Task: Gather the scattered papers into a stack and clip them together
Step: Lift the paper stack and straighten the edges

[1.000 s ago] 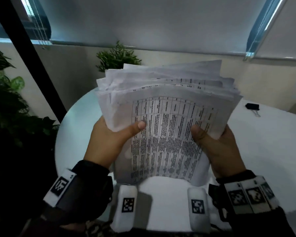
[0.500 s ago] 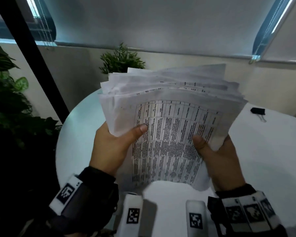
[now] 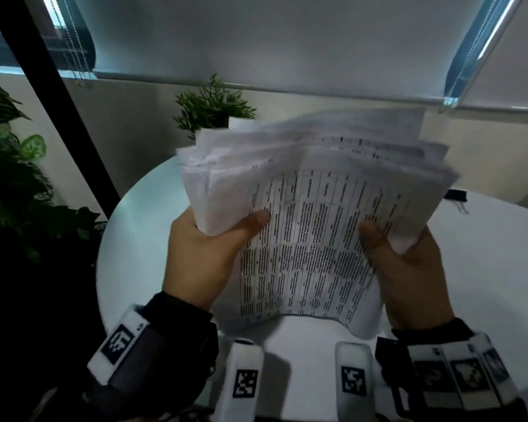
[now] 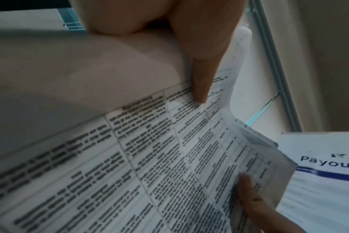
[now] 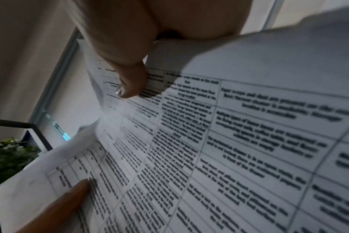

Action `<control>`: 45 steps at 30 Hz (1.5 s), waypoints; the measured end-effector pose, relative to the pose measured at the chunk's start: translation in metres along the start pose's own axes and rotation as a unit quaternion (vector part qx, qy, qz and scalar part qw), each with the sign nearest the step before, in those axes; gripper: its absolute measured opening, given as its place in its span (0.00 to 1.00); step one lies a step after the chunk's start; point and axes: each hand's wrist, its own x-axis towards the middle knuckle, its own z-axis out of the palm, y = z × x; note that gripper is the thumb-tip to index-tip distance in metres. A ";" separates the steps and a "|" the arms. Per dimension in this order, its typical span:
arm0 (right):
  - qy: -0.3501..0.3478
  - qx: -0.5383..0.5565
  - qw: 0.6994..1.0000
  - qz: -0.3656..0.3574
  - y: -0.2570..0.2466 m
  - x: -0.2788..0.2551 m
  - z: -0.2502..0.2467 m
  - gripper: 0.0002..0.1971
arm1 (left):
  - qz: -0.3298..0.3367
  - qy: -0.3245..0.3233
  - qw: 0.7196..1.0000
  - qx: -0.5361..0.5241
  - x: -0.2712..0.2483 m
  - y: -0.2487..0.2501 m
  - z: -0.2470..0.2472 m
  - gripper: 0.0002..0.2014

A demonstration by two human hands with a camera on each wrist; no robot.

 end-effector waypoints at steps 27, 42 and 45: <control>-0.006 0.018 0.999 -0.033 -0.015 0.009 0.002 0.37 | 0.054 -0.009 0.998 -0.016 0.007 0.015 -0.006 0.31; -0.028 0.011 0.998 -0.061 -0.018 0.013 0.001 0.42 | 0.060 -0.041 0.996 -0.044 0.011 0.022 -0.012 0.30; -0.053 0.001 0.999 0.011 0.001 0.005 0.002 0.44 | 0.000 -0.064 0.998 -0.014 0.018 0.010 -0.020 0.40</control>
